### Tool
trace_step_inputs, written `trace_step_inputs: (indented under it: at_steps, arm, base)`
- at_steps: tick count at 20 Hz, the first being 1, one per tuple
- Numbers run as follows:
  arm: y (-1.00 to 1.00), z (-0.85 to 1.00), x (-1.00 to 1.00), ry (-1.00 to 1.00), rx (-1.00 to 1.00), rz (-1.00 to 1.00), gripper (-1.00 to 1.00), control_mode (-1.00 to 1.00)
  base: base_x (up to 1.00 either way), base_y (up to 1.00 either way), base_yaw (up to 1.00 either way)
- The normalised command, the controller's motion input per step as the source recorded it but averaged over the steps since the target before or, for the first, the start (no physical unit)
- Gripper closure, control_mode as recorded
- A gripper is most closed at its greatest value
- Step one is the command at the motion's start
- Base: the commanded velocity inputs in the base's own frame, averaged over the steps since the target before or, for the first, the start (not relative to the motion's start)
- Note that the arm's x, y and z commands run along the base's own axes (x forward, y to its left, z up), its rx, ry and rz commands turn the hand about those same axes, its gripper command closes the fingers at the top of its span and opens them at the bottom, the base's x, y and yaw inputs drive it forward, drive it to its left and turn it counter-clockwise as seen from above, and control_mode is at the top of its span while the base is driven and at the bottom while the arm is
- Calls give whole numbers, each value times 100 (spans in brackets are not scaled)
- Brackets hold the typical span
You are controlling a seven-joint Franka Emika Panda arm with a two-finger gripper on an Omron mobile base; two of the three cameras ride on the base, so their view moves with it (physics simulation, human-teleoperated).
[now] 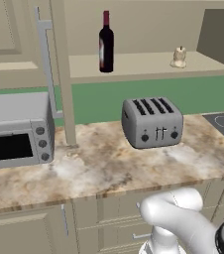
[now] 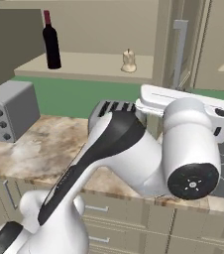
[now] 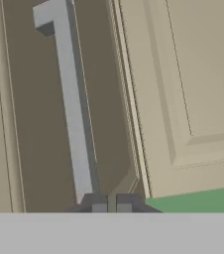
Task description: Get the candle and the wine from the cabinet and move them to the dining counter.
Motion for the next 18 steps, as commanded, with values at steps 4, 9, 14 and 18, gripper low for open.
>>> trace_step_inputs:
  at_steps: [4, 9, 14, 18]
  arm:
    - [-49, 0, -22, 0, 0, 0, 100, -100]
    - [-50, 0, -20, 0, 0, 0, 100, -100]
    - [-23, 0, -34, 0, 0, 0, 100, -100]
    - [17, 0, -81, 1, 0, -5, 100, -100]
  base:
    - [0, 0, 0]
    - [0, 0, 0]
    - [0, 0, 0]
    - [0, 0, 0]
